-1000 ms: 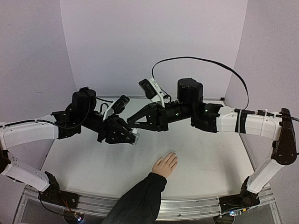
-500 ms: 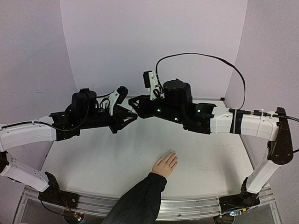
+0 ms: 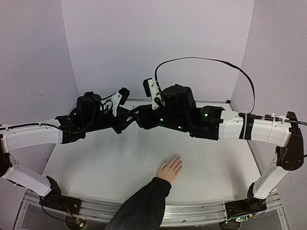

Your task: Paint the nails

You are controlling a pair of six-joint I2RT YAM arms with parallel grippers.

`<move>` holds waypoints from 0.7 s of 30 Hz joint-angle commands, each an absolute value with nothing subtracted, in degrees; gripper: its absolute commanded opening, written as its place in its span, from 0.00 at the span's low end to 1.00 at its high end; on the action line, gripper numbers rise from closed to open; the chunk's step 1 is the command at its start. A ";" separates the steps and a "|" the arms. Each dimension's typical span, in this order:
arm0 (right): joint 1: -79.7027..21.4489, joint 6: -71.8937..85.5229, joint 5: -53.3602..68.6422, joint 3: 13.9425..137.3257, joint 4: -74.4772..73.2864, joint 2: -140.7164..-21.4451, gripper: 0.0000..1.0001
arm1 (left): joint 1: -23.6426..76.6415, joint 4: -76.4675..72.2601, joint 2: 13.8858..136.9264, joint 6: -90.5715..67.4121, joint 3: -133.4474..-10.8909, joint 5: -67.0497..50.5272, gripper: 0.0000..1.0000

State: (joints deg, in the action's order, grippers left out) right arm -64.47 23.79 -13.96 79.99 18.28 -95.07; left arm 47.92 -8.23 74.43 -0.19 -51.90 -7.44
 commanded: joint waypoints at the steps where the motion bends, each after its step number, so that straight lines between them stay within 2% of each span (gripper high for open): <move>1: -59.95 14.81 13.35 76.65 19.88 -86.90 0.55 | 46.21 -12.10 69.57 -3.50 -48.53 -15.79 0.00; 3: -57.05 13.29 23.31 74.83 20.28 -85.42 0.64 | 45.54 -11.96 68.64 -3.96 -47.85 -25.28 0.00; 7: -52.58 12.48 37.41 72.56 20.73 -85.09 0.71 | 45.09 -11.95 67.49 -4.24 -47.99 -42.96 0.00; 9: -51.02 12.60 41.83 72.51 20.74 -85.98 0.71 | 45.09 -11.96 67.39 -5.00 -48.65 -49.08 0.00; 14: -50.78 14.05 52.00 71.81 26.47 -87.43 0.64 | 45.09 -11.95 69.14 -7.57 -51.02 -58.93 0.00; 21: -50.89 16.32 58.62 72.92 30.62 -91.09 0.57 | 45.18 -11.95 72.18 -9.31 -53.52 -62.62 0.00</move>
State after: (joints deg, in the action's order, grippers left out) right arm -50.76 15.07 51.27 71.83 24.86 -89.49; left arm 45.36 -9.21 71.20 -7.75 -49.71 -57.14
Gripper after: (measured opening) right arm 0.591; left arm 0.211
